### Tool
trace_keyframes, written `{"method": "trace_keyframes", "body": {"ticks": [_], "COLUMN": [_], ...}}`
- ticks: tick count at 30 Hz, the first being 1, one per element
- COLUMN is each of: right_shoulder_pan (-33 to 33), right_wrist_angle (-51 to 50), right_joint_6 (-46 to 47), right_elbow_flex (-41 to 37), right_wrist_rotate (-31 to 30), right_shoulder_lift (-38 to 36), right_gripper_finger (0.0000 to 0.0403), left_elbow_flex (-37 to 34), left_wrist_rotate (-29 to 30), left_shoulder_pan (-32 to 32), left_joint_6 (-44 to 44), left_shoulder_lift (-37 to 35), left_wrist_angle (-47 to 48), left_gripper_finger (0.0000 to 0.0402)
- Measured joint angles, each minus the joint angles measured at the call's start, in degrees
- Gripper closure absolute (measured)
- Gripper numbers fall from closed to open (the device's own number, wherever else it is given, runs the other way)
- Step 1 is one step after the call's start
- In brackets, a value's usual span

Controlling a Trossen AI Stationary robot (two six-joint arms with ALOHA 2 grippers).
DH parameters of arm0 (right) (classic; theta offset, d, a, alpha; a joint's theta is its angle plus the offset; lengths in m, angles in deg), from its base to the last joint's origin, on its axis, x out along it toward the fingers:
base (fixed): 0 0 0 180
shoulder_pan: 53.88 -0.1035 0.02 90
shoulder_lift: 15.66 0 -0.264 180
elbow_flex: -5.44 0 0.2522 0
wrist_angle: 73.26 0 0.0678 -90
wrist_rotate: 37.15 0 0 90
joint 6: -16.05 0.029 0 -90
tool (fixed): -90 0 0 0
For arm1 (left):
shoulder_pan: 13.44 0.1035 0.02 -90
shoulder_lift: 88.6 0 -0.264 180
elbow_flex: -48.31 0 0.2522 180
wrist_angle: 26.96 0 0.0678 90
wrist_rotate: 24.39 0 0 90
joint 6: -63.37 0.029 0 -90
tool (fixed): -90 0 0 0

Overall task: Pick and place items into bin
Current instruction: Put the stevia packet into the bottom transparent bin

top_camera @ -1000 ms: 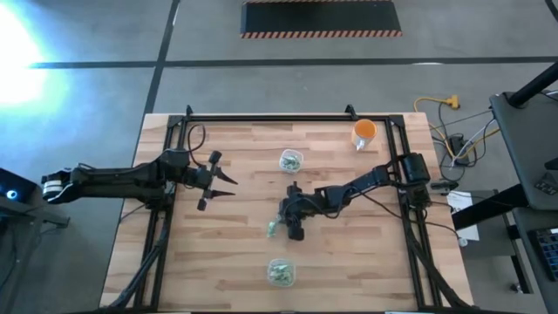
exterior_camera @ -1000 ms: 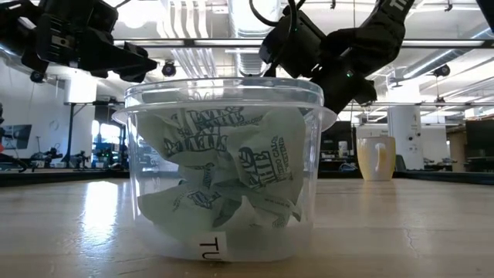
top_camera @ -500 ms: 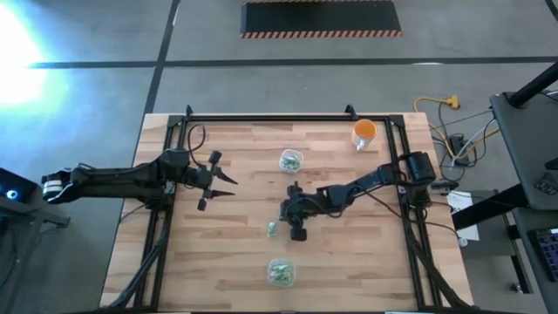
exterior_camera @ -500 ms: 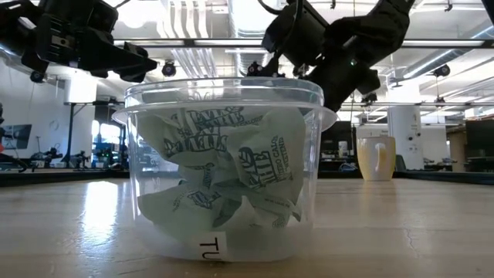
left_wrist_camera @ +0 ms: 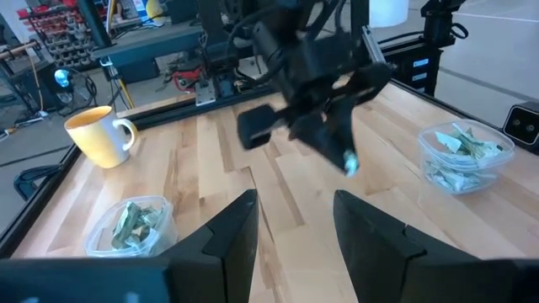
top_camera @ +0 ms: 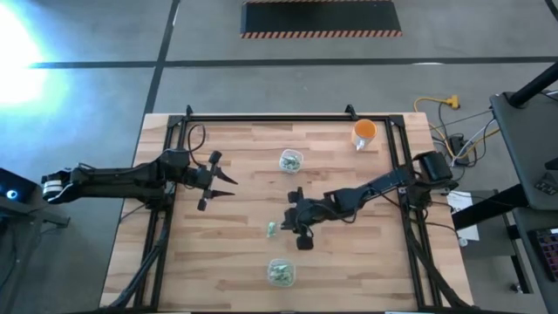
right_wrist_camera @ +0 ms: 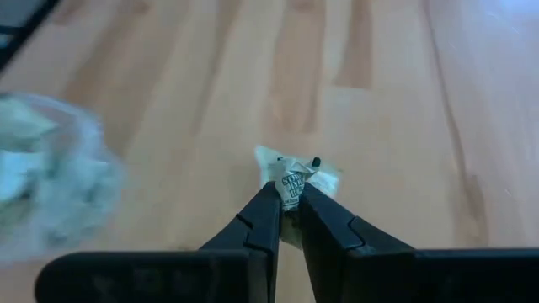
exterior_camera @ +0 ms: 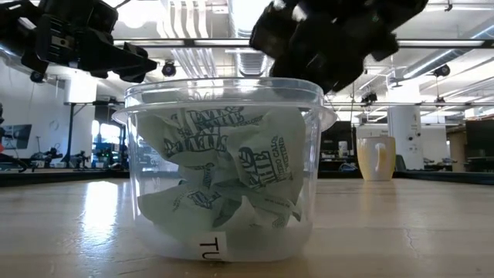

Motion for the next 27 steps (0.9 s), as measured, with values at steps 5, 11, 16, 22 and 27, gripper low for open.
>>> {"method": "trace_keyframes", "body": {"ticks": [5,11,16,22,27], "right_shoulder_pan": [-3.6,-8.8,-12.3,-14.6,-14.8], "right_wrist_angle": [-0.3,2.8,5.8,8.2,9.4], "right_joint_6": [-0.3,-1.8,-2.5,-2.3,-2.3], "right_elbow_flex": [0.0,0.1,0.1,0.1,0.1], "right_wrist_rotate": [0.0,0.6,0.6,0.6,0.6], "right_shoulder_lift": [-2.8,-3.6,-3.1,-3.1,-3.0], "right_gripper_finger": [0.0369,0.0369,0.0369,0.0369,0.0369], "left_elbow_flex": [-0.1,-0.2,-0.5,-0.6,-0.6], "left_wrist_rotate": [0.0,0.0,0.0,0.0,0.0], "left_shoulder_pan": [0.0,0.0,0.0,0.0,0.0], "left_joint_6": [0.0,0.0,0.0,0.0,0.0], "left_shoulder_lift": [0.0,0.0,0.0,0.0,0.0], "left_wrist_angle": [-0.1,-0.3,-0.4,-0.4,-0.4], "left_gripper_finger": [0.0262,0.0262,0.0262,0.0262,0.0262]}}
